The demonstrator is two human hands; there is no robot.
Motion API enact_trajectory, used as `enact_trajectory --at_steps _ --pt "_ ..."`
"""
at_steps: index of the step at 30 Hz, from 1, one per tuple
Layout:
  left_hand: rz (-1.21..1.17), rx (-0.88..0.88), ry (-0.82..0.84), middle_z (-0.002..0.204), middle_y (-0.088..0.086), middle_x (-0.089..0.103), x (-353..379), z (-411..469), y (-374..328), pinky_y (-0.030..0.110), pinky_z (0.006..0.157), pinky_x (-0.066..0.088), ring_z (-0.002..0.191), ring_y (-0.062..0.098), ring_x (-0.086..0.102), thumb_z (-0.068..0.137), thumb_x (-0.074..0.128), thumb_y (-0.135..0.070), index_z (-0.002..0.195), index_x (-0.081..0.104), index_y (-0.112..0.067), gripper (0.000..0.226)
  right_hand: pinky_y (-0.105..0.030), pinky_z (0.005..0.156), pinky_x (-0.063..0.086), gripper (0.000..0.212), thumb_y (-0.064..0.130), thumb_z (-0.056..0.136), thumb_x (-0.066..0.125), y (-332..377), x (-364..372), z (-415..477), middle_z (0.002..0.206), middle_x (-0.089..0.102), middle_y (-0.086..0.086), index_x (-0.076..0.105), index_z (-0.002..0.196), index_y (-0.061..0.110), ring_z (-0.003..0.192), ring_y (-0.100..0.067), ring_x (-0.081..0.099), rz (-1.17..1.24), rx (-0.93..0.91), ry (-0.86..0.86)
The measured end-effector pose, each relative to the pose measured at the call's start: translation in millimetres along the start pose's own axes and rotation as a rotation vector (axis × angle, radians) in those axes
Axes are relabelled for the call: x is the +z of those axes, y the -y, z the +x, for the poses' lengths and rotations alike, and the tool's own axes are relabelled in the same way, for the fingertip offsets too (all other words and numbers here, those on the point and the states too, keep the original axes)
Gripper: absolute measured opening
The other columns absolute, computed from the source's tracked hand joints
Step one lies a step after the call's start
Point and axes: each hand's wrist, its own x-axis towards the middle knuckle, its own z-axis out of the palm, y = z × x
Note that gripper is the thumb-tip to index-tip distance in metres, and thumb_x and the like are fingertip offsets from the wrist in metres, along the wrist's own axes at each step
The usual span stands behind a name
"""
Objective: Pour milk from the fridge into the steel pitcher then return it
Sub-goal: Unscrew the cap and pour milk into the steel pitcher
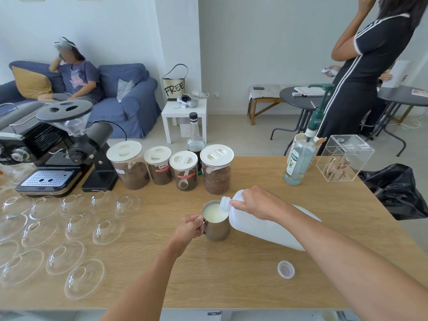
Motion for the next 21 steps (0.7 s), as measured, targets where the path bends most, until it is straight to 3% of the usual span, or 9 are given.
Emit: enact_trajectory --at_steps 7,12,17,21 --pt "-0.014 0.02 -0.011 0.05 -0.008 0.038 -2.8 6.7 10.4 0.028 0.057 0.023 0.05 0.01 0.028 0.105 0.038 -0.007 0.047 0.05 -0.025 0.062 -0.033 0.052 0.023 0.055 0.057 0.095 0.038 -17.8 -3.8 2.4 0.057 0.032 -0.001 0.026 0.061 0.016 0.051 -0.018 0.028 0.153 -0.024 -0.149" --pt "-0.008 0.017 -0.018 0.05 -0.008 0.038 -2.5 8.1 12.5 0.029 0.058 0.024 0.051 0.01 0.029 0.105 0.038 -0.007 0.046 0.051 -0.025 0.063 -0.034 0.053 0.02 0.057 0.054 0.097 0.044 -32.5 -9.4 1.4 0.056 0.025 0.002 0.024 0.059 0.017 0.051 -0.016 0.025 0.368 0.02 -0.318" --pt "-0.009 0.015 -0.028 0.048 -0.01 0.039 -1.6 8.5 12.3 0.029 0.06 0.024 0.051 0.01 0.029 0.105 0.038 -0.007 0.046 0.05 -0.024 0.062 -0.032 0.056 0.033 0.065 0.062 0.096 0.038 -48.9 -7.2 -1.9 0.048 0.039 0.0 0.035 0.052 0.015 0.046 -0.018 0.038 0.689 0.169 -0.445" --pt "-0.002 0.017 -0.04 0.049 -0.01 0.039 -0.2 8.2 12.5 0.029 0.06 0.024 0.051 0.01 0.03 0.105 0.038 -0.007 0.046 0.051 -0.025 0.063 -0.032 0.054 0.03 0.068 0.063 0.093 0.042 -57.3 -0.5 -1.8 0.044 0.036 0.003 0.033 0.041 0.021 0.043 -0.019 0.034 0.996 0.256 -0.504"
